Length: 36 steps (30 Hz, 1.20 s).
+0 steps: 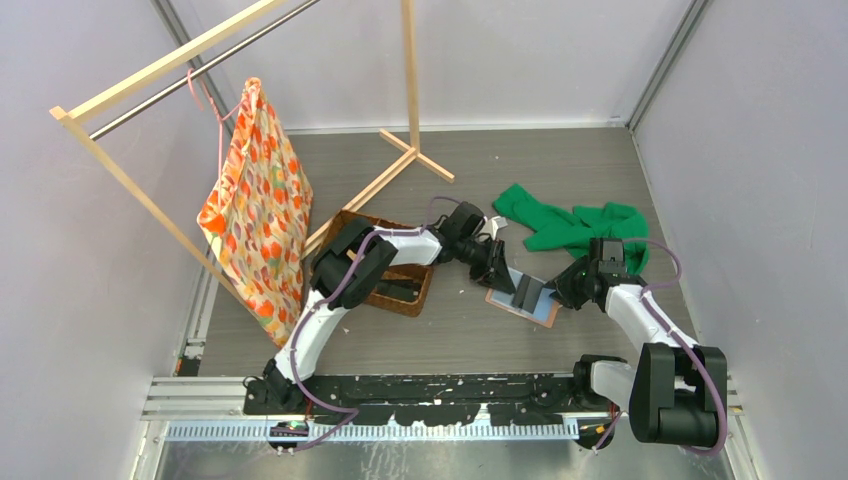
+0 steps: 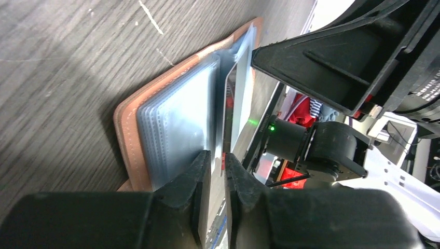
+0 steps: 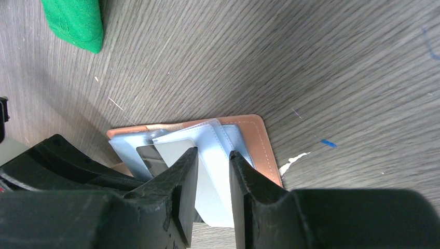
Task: Take the credit cards out of the card holder
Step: Remove the credit card from the card holder.
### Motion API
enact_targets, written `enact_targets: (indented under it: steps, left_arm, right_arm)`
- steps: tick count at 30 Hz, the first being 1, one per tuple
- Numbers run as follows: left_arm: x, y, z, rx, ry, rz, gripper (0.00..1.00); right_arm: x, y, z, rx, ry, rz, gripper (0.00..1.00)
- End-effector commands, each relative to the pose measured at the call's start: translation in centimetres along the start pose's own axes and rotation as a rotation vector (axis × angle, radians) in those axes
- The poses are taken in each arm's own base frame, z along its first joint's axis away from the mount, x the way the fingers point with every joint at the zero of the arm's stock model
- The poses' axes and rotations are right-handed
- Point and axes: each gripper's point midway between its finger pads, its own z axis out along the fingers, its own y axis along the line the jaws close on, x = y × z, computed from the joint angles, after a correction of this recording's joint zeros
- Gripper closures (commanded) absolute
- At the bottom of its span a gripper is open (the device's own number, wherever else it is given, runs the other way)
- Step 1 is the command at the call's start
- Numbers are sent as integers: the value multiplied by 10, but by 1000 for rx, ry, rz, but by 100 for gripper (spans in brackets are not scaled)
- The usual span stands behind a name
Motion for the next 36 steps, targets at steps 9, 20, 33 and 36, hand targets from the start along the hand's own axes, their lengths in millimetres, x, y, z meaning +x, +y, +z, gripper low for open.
enact_targets:
  steps: [9,20,33,36]
  left_arm:
    - [-14,-34,-4,87,-29,35,72]
    - [-7,-33,9,79,-8,33,67]
    - [-4,-30,19,69,8,28,71]
    - [-4,-27,18,48,5,31,69]
  right_arm:
    - [2,-12,4,46,0,-4,66]
    - [2,-13,3,46,-2,-5,66]
    - [2,-12,2,44,-1,-5,66]
    - [2,-11,2,42,-4,-6,66]
